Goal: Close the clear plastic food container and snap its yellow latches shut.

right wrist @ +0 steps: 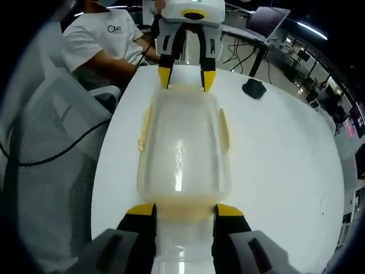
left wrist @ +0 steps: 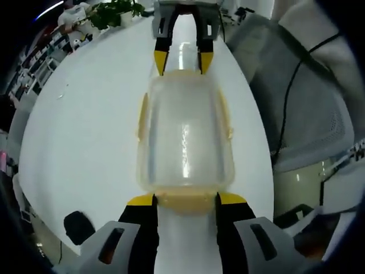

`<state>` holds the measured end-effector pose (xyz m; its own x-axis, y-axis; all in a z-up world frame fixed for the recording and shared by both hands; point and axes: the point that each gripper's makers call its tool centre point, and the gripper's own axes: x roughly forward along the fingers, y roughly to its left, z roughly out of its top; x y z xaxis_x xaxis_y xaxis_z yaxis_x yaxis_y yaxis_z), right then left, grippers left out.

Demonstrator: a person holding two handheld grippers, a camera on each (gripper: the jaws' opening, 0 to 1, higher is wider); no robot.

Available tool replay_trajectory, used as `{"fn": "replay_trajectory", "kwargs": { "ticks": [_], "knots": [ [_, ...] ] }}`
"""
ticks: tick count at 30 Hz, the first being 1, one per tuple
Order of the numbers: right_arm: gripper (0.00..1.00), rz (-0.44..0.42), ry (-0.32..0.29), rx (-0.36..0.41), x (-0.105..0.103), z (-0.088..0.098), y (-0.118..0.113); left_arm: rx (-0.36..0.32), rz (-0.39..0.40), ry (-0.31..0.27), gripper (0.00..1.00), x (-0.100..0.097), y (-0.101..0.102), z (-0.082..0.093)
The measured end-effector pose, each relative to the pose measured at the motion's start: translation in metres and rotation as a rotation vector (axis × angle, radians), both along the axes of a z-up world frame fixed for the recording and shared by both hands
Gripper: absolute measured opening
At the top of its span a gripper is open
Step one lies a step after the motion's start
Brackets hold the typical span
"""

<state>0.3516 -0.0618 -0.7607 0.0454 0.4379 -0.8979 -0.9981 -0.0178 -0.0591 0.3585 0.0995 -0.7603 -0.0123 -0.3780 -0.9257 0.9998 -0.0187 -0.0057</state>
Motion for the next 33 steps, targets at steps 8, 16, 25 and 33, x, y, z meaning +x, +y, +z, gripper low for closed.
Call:
{"fn": "replay_trajectory", "kwargs": {
  "ticks": [8, 16, 25, 33],
  "knots": [
    [0.36, 0.026, -0.025, 0.001, 0.001, 0.023, -0.012, -0.004, 0.021, -0.004, 0.37, -0.002, -0.013, 0.023],
    [0.36, 0.004, -0.006, 0.033, -0.001, 0.042, -0.037, 0.005, 0.004, 0.002, 0.36, 0.001, -0.038, 0.039],
    [0.36, 0.007, -0.015, 0.026, 0.002, 0.059, -0.069, 0.003, 0.002, 0.003, 0.36, 0.003, -0.07, 0.051],
    [0.35, -0.017, -0.029, 0.025, 0.003, 0.067, -0.101, 0.021, -0.024, -0.017, 0.36, 0.01, -0.104, 0.057]
  ]
}}
